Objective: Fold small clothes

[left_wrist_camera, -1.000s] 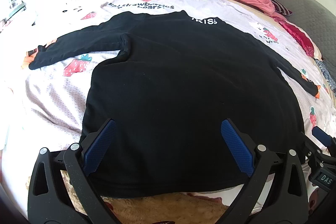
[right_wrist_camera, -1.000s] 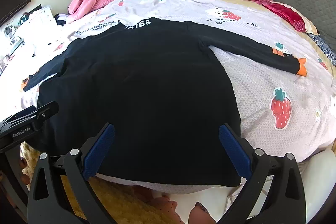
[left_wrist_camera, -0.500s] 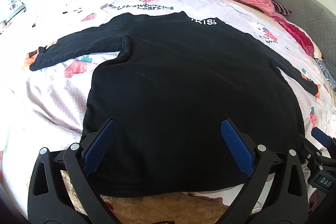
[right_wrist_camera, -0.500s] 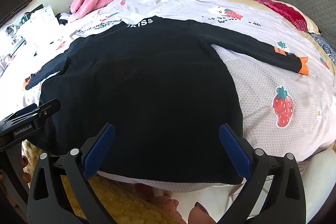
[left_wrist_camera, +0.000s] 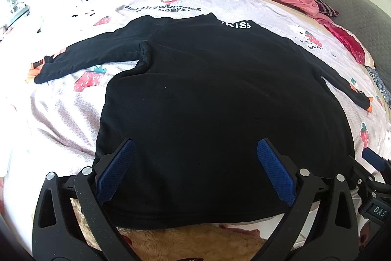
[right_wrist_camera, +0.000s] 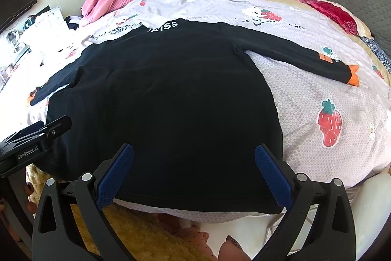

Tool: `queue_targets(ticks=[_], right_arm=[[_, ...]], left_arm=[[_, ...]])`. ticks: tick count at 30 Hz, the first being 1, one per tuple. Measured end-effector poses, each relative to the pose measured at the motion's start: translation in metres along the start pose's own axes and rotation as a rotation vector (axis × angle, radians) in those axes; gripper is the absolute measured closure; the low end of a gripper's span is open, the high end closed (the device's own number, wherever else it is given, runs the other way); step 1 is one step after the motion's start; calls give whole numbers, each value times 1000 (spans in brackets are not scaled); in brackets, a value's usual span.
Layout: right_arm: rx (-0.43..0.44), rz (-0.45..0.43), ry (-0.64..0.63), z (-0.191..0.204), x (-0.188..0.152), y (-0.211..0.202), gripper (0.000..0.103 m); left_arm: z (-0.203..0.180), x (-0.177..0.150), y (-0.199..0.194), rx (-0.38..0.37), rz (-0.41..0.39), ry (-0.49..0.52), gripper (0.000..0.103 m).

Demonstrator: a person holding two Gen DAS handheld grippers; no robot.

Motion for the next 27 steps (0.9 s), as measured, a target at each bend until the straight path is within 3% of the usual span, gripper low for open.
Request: queue_targets(ticks=[27], right_arm=[[3, -4, 5, -2, 5, 1, 4]], left_arm=[[-5, 2, 2, 6, 2, 12, 9]])
Point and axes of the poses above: each gripper's, at about its wrist camera, not at the fingertips, and y roughly the way its jaws point, z to its left, x to its top, the point moved 6 cm from there along y, roughly the way its jaws point, and after that the axes turned 11 degrees about -y, right-handed, at the moved point
